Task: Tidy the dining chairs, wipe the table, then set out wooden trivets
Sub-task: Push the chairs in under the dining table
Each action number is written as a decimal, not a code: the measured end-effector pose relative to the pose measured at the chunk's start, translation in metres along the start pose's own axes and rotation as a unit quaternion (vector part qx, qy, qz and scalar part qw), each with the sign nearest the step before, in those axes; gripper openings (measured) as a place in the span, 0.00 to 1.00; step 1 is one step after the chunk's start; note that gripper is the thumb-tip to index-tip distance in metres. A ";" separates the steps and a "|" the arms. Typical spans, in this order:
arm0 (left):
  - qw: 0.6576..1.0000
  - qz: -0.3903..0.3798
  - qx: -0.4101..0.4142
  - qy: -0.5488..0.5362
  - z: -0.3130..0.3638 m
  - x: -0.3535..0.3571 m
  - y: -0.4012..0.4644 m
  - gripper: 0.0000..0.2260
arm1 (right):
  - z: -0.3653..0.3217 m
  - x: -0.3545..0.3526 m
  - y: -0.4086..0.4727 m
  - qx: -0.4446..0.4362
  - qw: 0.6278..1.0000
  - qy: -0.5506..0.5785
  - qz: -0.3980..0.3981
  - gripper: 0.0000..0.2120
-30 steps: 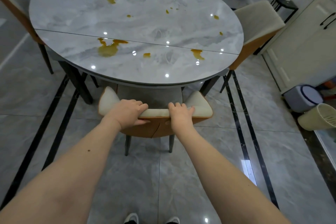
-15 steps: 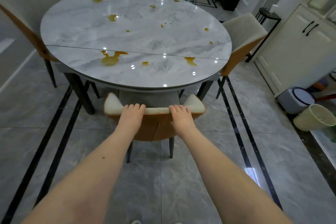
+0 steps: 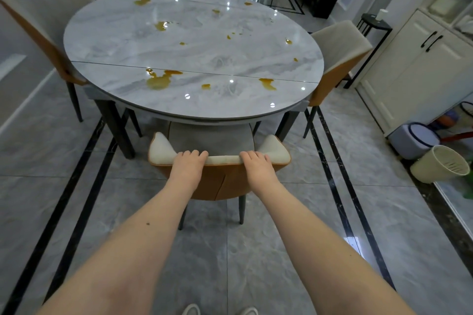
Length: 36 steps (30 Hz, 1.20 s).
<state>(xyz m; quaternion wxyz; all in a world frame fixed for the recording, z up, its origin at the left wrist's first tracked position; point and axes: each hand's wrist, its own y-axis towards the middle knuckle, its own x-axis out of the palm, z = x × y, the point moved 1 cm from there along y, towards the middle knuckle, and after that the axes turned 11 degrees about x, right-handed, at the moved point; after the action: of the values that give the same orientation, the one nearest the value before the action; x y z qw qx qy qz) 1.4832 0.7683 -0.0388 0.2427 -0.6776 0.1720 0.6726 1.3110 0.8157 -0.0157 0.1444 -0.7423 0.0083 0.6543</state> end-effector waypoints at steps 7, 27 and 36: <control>0.999 0.009 0.025 -0.023 -0.009 -0.005 0.001 0.12 | -0.001 -0.006 0.010 0.066 0.996 -0.035 -0.051 0.31; 0.999 0.049 0.003 -0.010 -0.024 0.008 0.010 0.14 | -0.007 -0.001 0.036 0.102 0.986 -0.121 -0.047 0.28; 0.999 0.025 -0.016 -0.021 -0.022 0.006 0.008 0.19 | 0.009 -0.003 0.043 0.063 0.992 -0.064 -0.089 0.23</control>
<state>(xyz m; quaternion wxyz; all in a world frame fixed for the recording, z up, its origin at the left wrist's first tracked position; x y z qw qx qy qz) 1.4967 0.7497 -0.0461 0.2189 -0.6623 0.1730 0.6954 1.2932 0.7758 -0.0222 0.2484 -0.6864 -0.0258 0.6830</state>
